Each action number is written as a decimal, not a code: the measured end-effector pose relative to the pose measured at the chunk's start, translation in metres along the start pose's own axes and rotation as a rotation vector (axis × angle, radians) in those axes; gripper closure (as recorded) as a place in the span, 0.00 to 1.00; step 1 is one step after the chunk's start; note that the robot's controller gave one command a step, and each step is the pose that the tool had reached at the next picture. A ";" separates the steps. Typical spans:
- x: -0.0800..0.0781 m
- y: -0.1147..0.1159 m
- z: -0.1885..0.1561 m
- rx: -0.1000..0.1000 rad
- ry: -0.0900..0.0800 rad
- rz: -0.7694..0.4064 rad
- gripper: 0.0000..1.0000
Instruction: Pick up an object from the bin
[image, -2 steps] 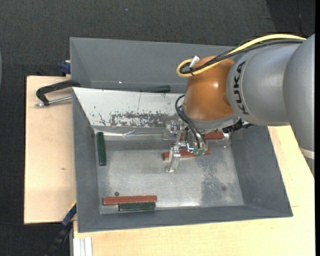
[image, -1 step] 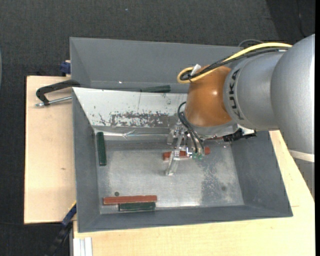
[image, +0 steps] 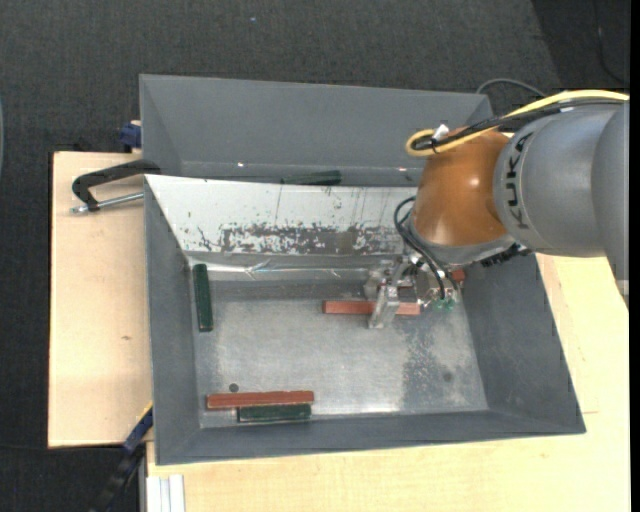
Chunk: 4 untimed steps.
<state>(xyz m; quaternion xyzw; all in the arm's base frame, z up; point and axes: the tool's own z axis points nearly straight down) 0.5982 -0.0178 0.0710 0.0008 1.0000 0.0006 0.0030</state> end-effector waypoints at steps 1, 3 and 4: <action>0.000 0.000 0.000 0.000 0.000 0.000 1.00; 0.011 -0.011 -0.123 0.000 0.000 -0.035 1.00; 0.013 -0.018 -0.136 -0.002 0.004 -0.171 1.00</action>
Offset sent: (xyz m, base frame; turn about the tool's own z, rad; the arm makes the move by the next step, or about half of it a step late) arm -0.0133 -0.0120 0.1216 -0.0363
